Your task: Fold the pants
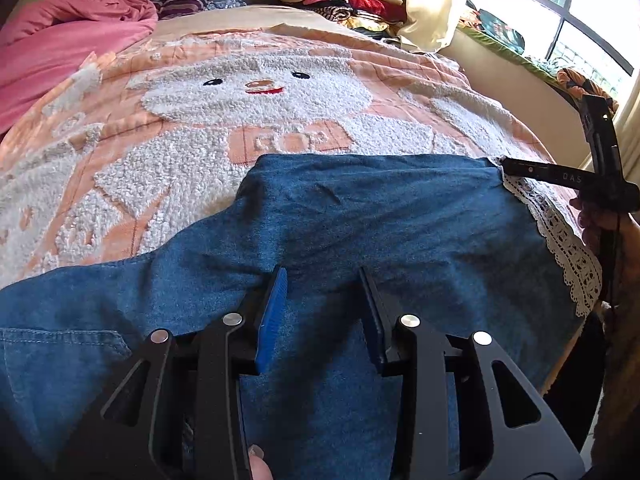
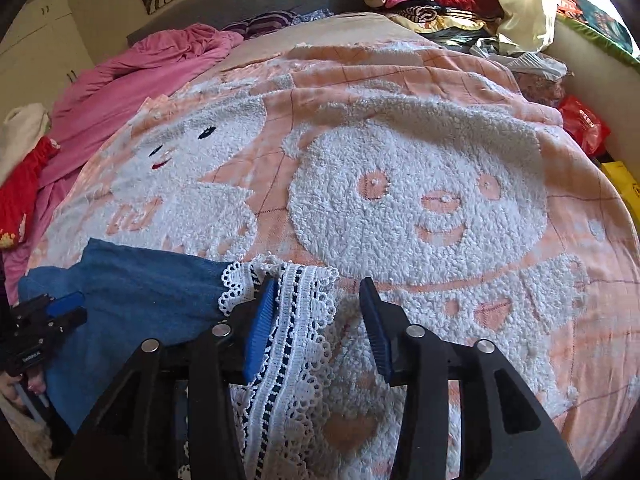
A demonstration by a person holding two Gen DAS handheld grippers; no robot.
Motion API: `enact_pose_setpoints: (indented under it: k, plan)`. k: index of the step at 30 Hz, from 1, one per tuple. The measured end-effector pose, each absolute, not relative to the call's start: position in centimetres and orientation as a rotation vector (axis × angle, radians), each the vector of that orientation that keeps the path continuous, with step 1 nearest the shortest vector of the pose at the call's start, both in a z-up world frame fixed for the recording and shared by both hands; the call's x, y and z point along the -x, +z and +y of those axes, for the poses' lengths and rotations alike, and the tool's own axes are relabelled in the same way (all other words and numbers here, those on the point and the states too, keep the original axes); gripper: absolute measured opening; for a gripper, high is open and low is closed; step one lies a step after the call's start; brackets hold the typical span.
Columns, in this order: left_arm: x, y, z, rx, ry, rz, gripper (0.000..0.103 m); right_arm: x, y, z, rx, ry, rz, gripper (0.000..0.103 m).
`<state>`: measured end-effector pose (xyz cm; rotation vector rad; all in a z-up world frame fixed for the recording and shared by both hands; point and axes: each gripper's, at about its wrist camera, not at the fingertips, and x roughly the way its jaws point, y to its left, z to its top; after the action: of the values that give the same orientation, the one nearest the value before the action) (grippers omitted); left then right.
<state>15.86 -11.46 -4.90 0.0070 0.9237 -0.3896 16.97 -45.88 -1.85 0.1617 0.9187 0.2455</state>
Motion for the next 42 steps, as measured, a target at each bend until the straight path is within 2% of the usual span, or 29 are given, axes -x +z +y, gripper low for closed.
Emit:
enact_pose_setpoints:
  k: [3,5,9,23,29,36,42]
  plan:
    - [-15.8,-4.8,-11.5,0.004,-0.404,0.927,0.038,-14.8,1.1,-46.0,-0.14,0.224,0.838,0.046]
    - [-15.6,-4.9,-11.8,-0.008,-0.402,0.924,0.039,-13.0,2.7,-45.9,-0.141,0.236,0.792,0.051]
    - [-15.5,-4.7,-11.8,0.003,-0.399,0.921,0.041,-9.7,4.0,-44.7,-0.132,0.258,0.762,0.052]
    - [-13.0,-2.3,-10.5,0.022,-0.389,0.862,0.047,-3.8,0.5,-38.3,-0.069,0.32,0.858,0.054]
    - [-12.0,-2.7,-6.2,-0.013,-0.223,0.875,0.056,-2.9,-1.0,-39.4,-0.106,0.283,0.91,0.054]
    - [-11.5,-3.8,-0.9,0.06,-0.13,0.915,0.056,-2.4,-1.1,-40.6,-0.128,0.241,0.929,0.054]
    - [-10.9,-4.9,-0.1,0.065,-0.126,0.909,0.056,-2.2,-2.0,-40.2,-0.083,0.221,0.931,0.054]
